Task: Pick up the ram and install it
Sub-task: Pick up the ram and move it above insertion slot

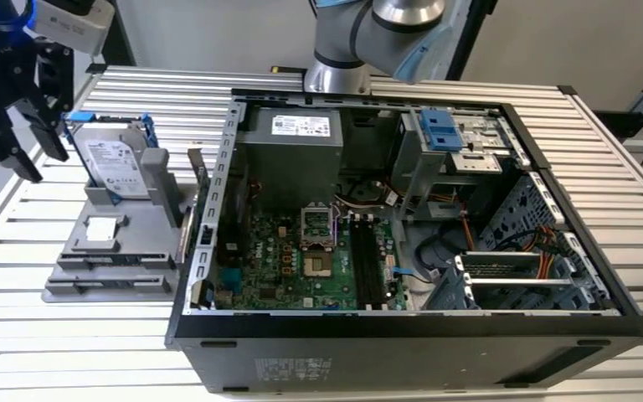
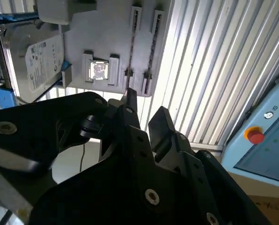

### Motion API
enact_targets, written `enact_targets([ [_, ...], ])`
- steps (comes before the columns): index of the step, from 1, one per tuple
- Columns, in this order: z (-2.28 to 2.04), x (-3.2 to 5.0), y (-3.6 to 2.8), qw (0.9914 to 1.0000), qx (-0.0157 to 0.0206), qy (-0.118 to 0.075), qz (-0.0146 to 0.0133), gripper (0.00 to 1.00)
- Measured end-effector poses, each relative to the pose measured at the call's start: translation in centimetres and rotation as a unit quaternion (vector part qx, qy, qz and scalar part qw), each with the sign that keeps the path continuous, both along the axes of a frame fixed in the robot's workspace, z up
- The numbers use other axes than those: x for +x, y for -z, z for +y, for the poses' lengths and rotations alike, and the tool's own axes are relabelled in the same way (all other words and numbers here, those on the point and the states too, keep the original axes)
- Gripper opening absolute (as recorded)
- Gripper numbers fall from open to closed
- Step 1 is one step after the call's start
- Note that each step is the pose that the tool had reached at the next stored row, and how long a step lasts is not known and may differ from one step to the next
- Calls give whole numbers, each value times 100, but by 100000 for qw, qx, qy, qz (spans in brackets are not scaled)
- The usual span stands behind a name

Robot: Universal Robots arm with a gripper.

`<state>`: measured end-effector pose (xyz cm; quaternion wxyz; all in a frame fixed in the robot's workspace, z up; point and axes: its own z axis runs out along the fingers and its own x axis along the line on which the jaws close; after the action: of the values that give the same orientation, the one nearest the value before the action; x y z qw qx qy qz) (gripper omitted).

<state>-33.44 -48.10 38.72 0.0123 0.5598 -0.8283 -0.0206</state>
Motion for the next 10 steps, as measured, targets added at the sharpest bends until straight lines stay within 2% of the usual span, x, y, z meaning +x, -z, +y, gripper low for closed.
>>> enact_targets([
  [2, 0, 0, 0, 99982, 0, -1881, -9, 100],
  [5, 0, 0, 0, 99895, -2, -4575, -161, 100],
  [7, 1, 0, -1, 99801, -25, -6284, -515, 100],
  [10, 0, 1, 0, 99601, 17, -8865, -1010, 100],
])
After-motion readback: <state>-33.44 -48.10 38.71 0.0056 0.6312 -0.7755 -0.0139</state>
